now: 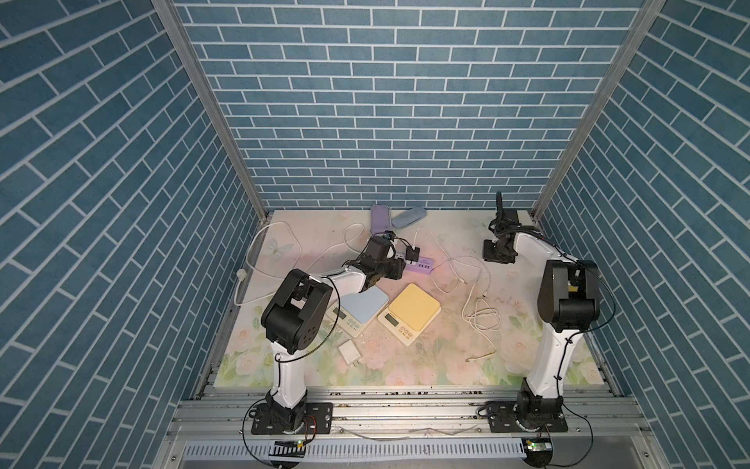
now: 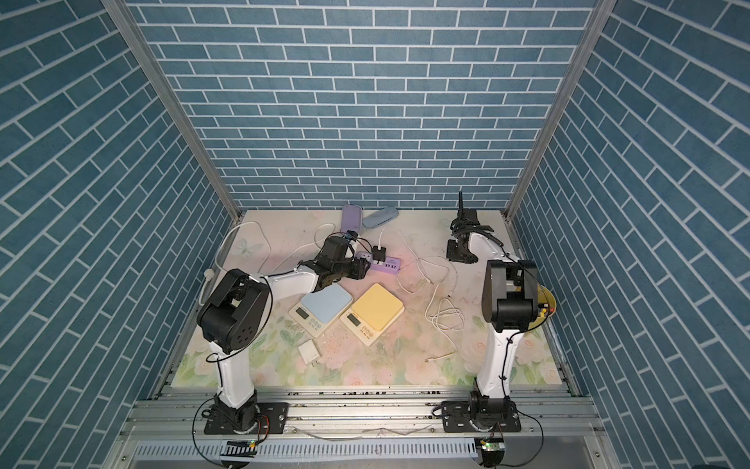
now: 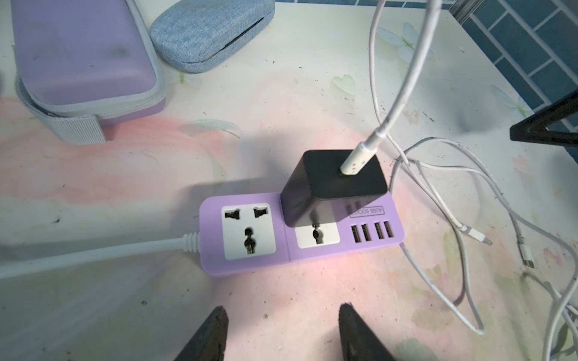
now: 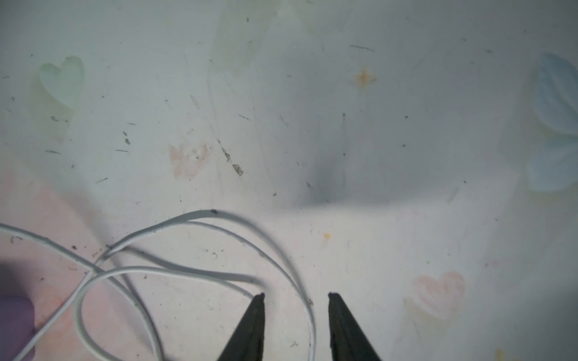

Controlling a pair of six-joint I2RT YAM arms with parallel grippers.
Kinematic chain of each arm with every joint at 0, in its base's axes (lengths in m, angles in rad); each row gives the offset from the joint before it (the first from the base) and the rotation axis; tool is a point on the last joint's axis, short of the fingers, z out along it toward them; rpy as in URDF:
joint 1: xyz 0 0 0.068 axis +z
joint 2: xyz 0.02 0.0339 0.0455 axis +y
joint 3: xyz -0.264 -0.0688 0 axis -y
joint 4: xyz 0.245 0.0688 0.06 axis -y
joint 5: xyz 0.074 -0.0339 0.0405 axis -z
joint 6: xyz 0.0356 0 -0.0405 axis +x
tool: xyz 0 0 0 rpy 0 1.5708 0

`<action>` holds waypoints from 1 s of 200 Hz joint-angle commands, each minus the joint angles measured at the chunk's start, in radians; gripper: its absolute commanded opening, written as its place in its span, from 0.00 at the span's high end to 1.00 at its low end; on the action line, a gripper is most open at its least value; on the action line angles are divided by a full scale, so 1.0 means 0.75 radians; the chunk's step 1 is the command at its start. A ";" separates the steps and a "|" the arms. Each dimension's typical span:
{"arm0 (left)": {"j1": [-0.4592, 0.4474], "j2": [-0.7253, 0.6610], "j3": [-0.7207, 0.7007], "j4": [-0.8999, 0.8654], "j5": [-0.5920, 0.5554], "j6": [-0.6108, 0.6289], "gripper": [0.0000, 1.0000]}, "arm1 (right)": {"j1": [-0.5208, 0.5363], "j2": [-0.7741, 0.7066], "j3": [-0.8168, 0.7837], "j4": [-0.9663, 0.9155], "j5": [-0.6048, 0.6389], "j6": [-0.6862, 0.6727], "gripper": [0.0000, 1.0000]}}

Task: Charge the electronic scale
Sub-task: Pick up the charging cable from the center of the board.

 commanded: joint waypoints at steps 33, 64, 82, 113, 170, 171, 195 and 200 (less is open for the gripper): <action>0.024 -0.061 -0.043 0.006 0.005 0.020 0.40 | 0.026 0.133 0.123 -0.157 -0.052 -0.396 0.63; 0.030 -0.072 -0.059 0.012 0.007 0.018 0.40 | 0.027 0.239 0.225 -0.264 0.025 -0.469 0.63; 0.033 -0.085 -0.068 0.012 0.003 0.020 0.40 | 0.026 0.276 0.250 -0.308 0.029 -0.505 0.63; 0.040 -0.103 -0.083 0.008 -0.001 0.023 0.40 | 0.026 0.344 0.306 -0.383 0.054 -0.550 0.65; 0.050 -0.191 -0.121 -0.013 -0.020 0.035 0.40 | 0.027 0.280 0.354 -0.398 0.127 -0.548 1.00; 0.051 -0.194 -0.123 -0.012 -0.020 0.034 0.40 | 0.028 0.275 0.354 -0.395 0.127 -0.546 1.00; 0.056 -0.252 -0.145 -0.021 -0.023 0.045 0.39 | 0.028 0.112 0.316 -0.340 0.213 -0.477 1.00; 0.056 -0.265 -0.148 -0.025 -0.024 0.048 0.39 | 0.028 0.079 0.304 -0.328 0.232 -0.462 1.00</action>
